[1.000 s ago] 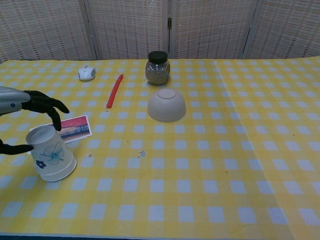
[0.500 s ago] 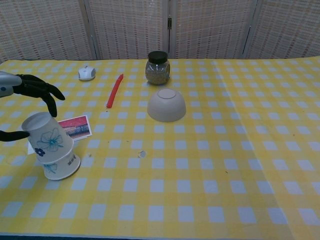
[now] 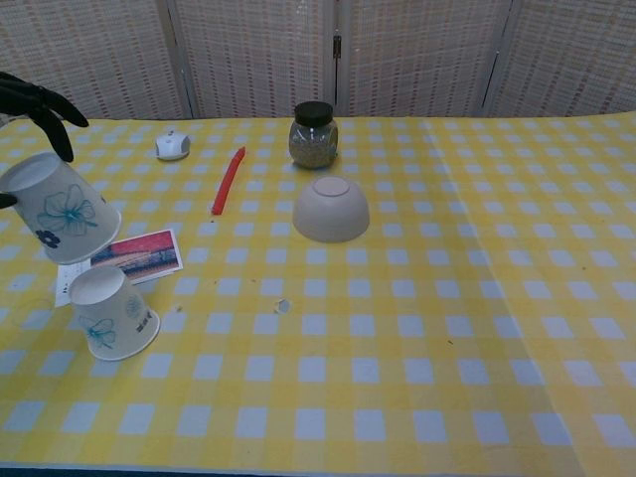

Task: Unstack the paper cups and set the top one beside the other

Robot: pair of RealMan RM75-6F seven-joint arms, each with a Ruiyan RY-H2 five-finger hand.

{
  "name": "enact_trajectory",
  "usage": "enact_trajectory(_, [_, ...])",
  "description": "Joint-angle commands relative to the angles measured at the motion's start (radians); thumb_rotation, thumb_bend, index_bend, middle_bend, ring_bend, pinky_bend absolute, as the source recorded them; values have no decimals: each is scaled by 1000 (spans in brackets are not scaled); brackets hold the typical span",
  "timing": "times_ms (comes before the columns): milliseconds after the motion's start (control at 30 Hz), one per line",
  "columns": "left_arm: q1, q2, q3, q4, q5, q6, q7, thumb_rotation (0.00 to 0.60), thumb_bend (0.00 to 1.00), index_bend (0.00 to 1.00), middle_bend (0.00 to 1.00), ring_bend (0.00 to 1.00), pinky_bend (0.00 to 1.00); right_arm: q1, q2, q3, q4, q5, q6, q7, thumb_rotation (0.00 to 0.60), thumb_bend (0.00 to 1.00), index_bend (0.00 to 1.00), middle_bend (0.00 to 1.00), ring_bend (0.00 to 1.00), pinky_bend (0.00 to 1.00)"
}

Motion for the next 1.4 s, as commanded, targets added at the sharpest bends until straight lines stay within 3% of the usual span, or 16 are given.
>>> enact_trajectory(33, [15, 15, 2, -9, 4, 16, -1, 600, 412, 413, 182, 215, 64, 1, 0, 0, -1, -1, -1, -1, 600, 293, 0, 0, 93, 0])
enact_trajectory(233, [24, 19, 30, -1, -8, -23, 38, 600, 412, 417, 182, 215, 64, 2, -2, -2, -1, -3, -3, -2, 600, 293, 0, 0, 93, 0])
enact_trajectory(733, [63, -84, 58, 65, -67, -50, 171, 600, 412, 417, 182, 218, 63, -1, 0, -9, -7, -8, -4, -10, 600, 292, 0, 0, 94, 0])
enact_trajectory(1400, [90, -216, 59, 173, -54, -18, 189, 600, 411, 412, 182, 220, 68, -9, 4, -11, -9, -2, 1, -4, 600, 293, 0, 0, 93, 0])
